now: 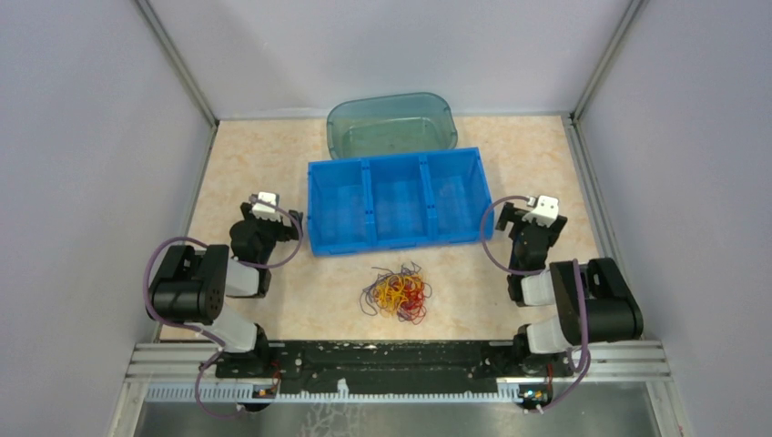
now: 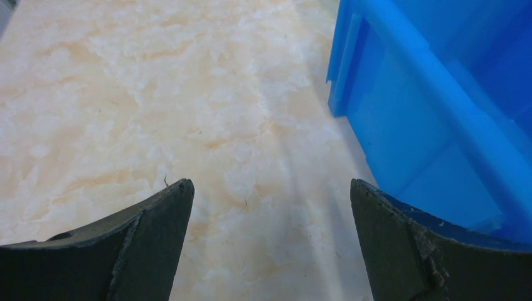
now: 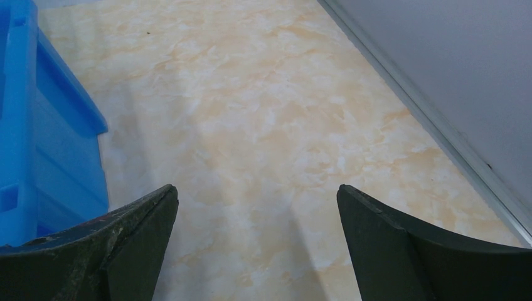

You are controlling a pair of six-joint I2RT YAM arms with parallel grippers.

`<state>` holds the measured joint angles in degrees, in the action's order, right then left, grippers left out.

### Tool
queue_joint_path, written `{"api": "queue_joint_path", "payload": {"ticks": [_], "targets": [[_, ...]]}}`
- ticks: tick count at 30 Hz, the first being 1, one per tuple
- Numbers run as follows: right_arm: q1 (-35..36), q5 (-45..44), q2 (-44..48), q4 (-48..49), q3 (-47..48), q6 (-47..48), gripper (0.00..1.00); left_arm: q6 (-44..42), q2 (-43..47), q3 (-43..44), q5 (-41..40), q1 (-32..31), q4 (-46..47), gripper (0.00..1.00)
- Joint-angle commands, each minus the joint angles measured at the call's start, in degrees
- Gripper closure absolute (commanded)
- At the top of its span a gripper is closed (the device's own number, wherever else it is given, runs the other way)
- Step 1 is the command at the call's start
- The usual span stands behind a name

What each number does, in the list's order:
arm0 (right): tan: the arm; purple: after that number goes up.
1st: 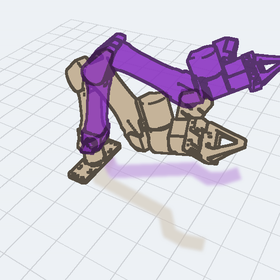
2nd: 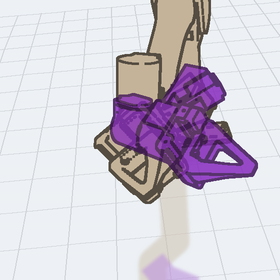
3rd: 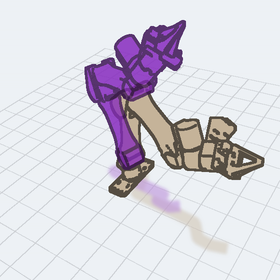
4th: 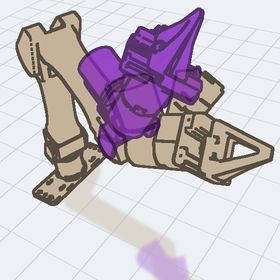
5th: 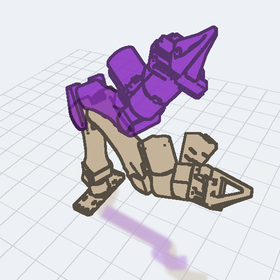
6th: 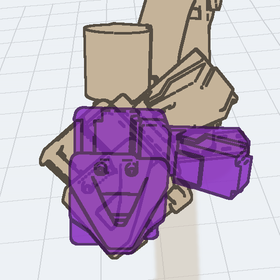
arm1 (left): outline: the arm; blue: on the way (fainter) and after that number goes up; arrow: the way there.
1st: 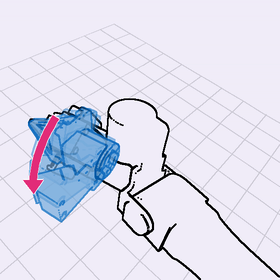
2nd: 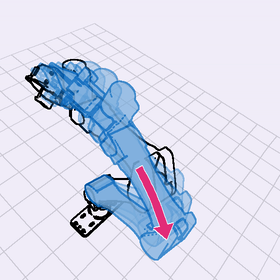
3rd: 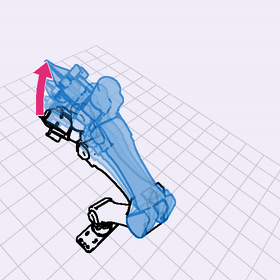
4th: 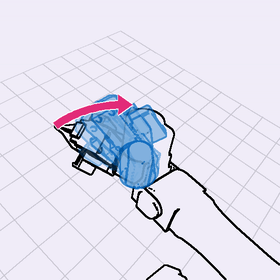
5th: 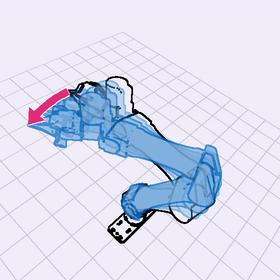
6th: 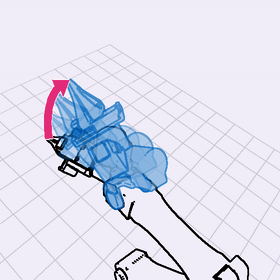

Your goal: Untangle the cables

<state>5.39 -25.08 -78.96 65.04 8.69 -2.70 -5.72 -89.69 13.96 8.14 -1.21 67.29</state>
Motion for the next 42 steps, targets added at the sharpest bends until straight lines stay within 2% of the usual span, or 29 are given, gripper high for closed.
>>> {"api": "queue_joint_path", "payload": {"ticks": [1, 4, 8, 11, 14, 16, 18, 22, 25, 26, 28, 32, 33, 37, 40, 42], "targets": [[0.9, -6.6, 12.6, -16.1, 4.6, -4.3, 0.01, -0.4, 5.6, 9.9, 0.9, 0.6, -21.6, 0.0], [0.9, -5.2, 19.2, -24.9, 6.5, -5.5, 0.01, -1.7, 6.8, 17.5, 0.7, 0.6, -37.0, 0.0], [0.8, -4.3, 26.0, -36.7, 10.5, -10.2, 0.01, -2.5, 11.4, 20.8, 5.6, 1.0, -47.6, 0.0], [0.8, 2.7, 27.6, -42.8, 15.6, -10.2, 0.01, -3.2, 17.0, 22.6, 9.8, 1.2, -53.6, 0.0], [0.8, 9.1, 26.9, -48.5, 21.5, -17.9, 0.01, -4.7, 20.1, 27.0, 14.8, 1.2, -62.0, 0.0], [0.9, 22.9, 25.9, -48.8, 24.9, -20.9, 0.01, -5.3, 21.0, 29.8, 17.5, 1.2, -67.6, 0.0], [0.8, 32.9, 24.5, -46.5, 26.2, -22.5, 0.01, -5.8, 21.7, 32.2, 19.6, 1.2, -72.3, 0.0], [0.8, 40.1, 22.5, -45.5, 27.9, -28.7, 0.01, -7.9, 23.2, 34.7, 23.3, 1.2, -78.9, 0.0], [1.1, 49.2, 20.7, -41.8, 27.4, -30.3, 0.03, -10.2, 24.6, 34.8, 25.5, 1.1, -82.1, 0.0], [2.2, 49.2, 20.2, -42.6, 28.1, -29.5, 0.08, -10.9, 25.0, 34.9, 26.0, 1.1, -83.3, 0.0], [7.8, 44.0, 20.0, -51.6, 30.4, -24.5, 0.08, -11.2, 25.8, 35.2, 25.4, 1.1, -85.3, 0.0], [19.1, 32.1, 21.2, -61.6, 32.9, -18.4, 0.01, -7.4, 27.5, 37.1, 17.9, 1.1, -87.0, 0.0], [19.4, 32.0, 21.9, -62.2, 33.1, -19.6, 0.01, -5.7, 27.9, 38.0, 15.4, 1.1, -87.0, 0.0], [18.3, 21.0, 28.0, -65.9, 32.2, -31.1, 0.01, -3.7, 30.0, 39.4, 8.3, 1.2, -87.1, 0.0], [18.2, 23.3, 31.7, -61.1, 27.3, -32.4, 0.01, -1.9, 32.2, 38.6, 6.0, 1.1, -86.6, 0.0], [18.7, 25.7, 29.9, -63.7, 29.3, -31.4, 0.01, -1.6, 32.8, 38.5, 6.6, 1.1, -87.2, 0.0]]}}
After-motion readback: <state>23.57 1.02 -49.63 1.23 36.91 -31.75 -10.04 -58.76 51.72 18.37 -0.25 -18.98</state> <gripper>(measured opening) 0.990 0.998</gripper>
